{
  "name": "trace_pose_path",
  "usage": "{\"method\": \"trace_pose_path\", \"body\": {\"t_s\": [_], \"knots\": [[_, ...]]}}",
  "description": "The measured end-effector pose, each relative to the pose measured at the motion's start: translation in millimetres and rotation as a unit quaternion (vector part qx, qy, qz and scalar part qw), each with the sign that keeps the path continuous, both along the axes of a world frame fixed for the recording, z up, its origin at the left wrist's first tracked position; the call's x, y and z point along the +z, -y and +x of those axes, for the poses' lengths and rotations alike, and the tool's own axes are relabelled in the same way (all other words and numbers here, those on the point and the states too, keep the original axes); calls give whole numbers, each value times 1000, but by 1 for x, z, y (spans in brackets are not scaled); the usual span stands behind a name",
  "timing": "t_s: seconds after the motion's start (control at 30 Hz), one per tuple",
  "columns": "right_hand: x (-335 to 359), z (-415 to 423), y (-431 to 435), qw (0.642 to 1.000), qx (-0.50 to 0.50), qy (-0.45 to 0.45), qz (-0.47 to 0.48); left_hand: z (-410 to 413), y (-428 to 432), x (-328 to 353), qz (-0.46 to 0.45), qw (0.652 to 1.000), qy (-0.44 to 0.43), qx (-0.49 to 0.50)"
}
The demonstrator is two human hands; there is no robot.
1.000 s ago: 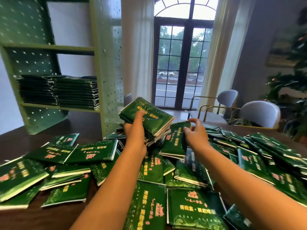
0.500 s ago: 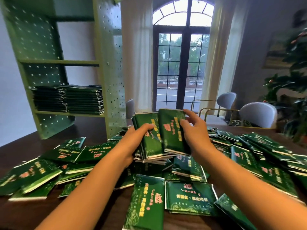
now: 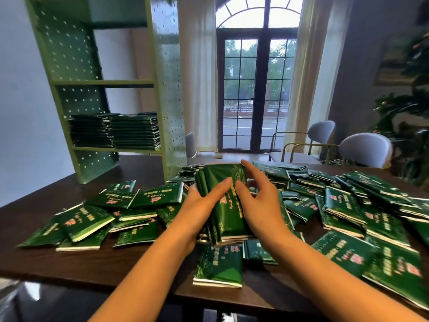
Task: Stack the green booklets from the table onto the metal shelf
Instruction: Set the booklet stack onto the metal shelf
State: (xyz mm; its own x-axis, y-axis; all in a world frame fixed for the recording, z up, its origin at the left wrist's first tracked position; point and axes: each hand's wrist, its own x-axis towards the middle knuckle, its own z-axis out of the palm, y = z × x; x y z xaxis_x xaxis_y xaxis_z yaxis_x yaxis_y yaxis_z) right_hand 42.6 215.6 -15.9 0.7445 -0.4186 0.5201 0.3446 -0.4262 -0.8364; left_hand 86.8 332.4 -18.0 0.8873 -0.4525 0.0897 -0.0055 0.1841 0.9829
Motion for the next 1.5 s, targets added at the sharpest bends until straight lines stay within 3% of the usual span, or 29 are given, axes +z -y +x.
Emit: {"method": "trace_pose_path", "body": {"t_s": [0.2,0.47,0.7,0.8,0.9,1.33,1.5], "knots": [[-11,-11,-1,1000,18,-4,25,-7,-2,-10,20,1000,21,1],[-21,-38,8,970,121,-58,201,-26,3,-17,18,993,107,-49],[-32,-64,28,996,39,40,68,-41,22,-21,40,977,190,-87],[-38,-70,32,997,19,72,13,-48,36,-28,-27,984,152,-94],[-45,-75,37,997,47,62,21,-53,46,-38,-82,989,94,-74],[-56,-74,45,995,73,23,64,-67,58,-39,-91,990,88,-65],[-40,-69,44,998,39,-1,42,-60,57,-35,-66,994,23,-84]]}}
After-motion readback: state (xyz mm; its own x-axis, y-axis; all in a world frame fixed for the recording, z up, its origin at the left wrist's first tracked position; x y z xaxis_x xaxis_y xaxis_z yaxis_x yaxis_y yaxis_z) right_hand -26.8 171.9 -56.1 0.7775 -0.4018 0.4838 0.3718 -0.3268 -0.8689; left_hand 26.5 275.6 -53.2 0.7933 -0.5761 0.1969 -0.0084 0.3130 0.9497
